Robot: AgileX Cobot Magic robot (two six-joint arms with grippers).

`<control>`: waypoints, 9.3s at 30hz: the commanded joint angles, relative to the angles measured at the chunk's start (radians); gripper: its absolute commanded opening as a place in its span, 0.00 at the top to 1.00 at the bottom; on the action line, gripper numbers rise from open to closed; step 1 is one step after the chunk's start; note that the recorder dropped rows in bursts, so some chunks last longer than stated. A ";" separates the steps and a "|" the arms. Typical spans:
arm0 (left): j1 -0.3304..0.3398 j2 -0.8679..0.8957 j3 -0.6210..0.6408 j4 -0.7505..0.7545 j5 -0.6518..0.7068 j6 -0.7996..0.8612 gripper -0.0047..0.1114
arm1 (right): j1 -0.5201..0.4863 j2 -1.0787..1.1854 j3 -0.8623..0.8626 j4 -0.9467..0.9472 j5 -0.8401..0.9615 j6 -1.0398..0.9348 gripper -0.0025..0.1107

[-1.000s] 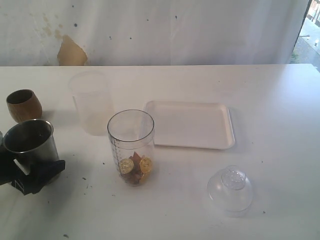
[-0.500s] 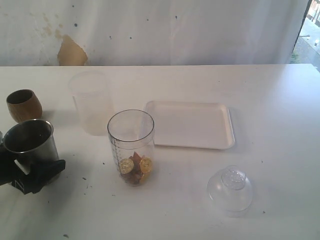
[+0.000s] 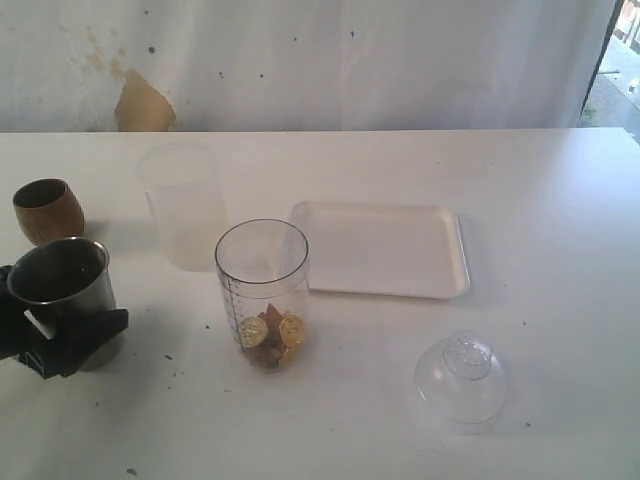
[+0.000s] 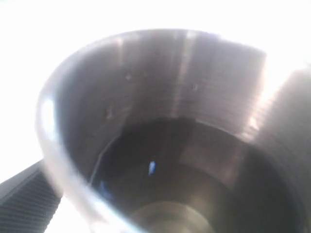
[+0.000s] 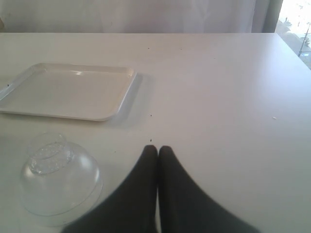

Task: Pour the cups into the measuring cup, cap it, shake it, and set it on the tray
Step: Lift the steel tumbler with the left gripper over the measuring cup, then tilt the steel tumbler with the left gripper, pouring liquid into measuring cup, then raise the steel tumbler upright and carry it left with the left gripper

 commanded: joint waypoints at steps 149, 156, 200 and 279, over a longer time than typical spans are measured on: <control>-0.560 -0.243 -0.456 -0.139 0.191 0.496 0.96 | 0.001 -0.005 0.003 0.000 -0.002 -0.004 0.98; -0.560 -0.243 -0.456 -0.139 0.191 0.586 0.96 | 0.001 -0.005 0.003 0.000 -0.002 -0.004 0.98; -0.560 -0.243 -0.456 -0.204 0.187 0.913 0.96 | 0.001 -0.005 0.003 0.000 -0.002 -0.004 0.98; -0.159 -0.116 0.003 -0.518 -0.010 0.067 0.96 | 0.001 -0.005 0.003 0.000 -0.002 -0.004 0.98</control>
